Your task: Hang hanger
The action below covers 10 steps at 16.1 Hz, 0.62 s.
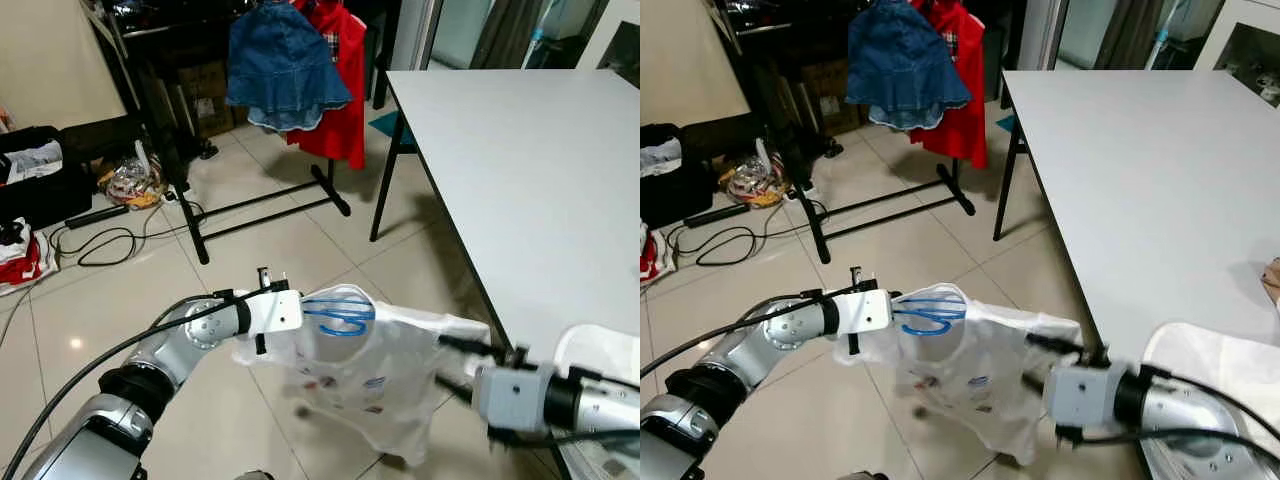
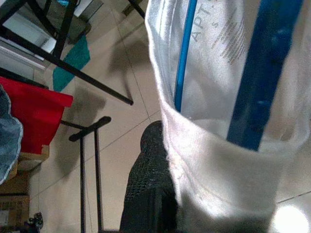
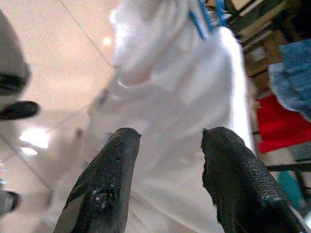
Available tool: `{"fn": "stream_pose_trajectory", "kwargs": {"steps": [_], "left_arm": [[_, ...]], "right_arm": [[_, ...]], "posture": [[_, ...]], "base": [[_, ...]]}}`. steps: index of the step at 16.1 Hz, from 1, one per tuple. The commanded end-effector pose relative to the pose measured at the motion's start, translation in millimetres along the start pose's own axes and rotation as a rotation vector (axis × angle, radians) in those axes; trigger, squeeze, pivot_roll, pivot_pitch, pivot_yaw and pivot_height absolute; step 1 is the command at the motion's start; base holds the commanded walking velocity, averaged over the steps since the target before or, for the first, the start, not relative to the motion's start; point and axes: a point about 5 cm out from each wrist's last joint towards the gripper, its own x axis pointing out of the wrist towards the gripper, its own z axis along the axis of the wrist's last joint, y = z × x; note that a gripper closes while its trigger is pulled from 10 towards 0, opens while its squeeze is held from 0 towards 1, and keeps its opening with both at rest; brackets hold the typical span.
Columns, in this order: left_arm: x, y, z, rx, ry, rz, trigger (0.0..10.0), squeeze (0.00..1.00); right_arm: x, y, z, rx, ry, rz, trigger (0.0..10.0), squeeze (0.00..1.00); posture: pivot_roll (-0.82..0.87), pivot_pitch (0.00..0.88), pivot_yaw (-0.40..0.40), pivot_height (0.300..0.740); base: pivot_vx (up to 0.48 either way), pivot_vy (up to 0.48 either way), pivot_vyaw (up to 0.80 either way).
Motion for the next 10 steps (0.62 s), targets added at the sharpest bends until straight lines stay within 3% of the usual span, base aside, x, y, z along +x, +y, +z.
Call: {"fn": "stream_pose_trajectory", "kwargs": {"steps": [1,3,5,10], "left_arm": [[2.4,5.4,7,0.029,-0.025,-0.001,10.0,0.0],[3.8,5.1,8,0.032,-0.032,-0.003,10.0,0.0],[5.2,4.6,10,0.035,-0.04,-0.006,10.0,0.0],[5.6,2.2,9,0.035,-0.038,-0.013,10.0,0.0]], "right_arm": [[3.8,3.6,5,0.026,-0.023,0.014,10.0,0.0],[11.5,6.8,9,0.039,-0.042,0.006,10.0,0.0],[19.4,-2.6,10,0.032,-0.018,-0.096,10.0,0.0],[9.0,-13.4,12,0.056,-0.037,-0.139,10.0,0.0]], "posture": [[0.0,0.079,0.035,0.74],[0.0,0.077,0.037,0.74],[0.0,0.076,0.035,0.74],[0.0,0.067,0.047,0.74]], "base": [[0.0,0.0,0.0],[0.0,0.0,0.0],[0.0,0.0,0.0],[0.0,0.0,0.0]]}}
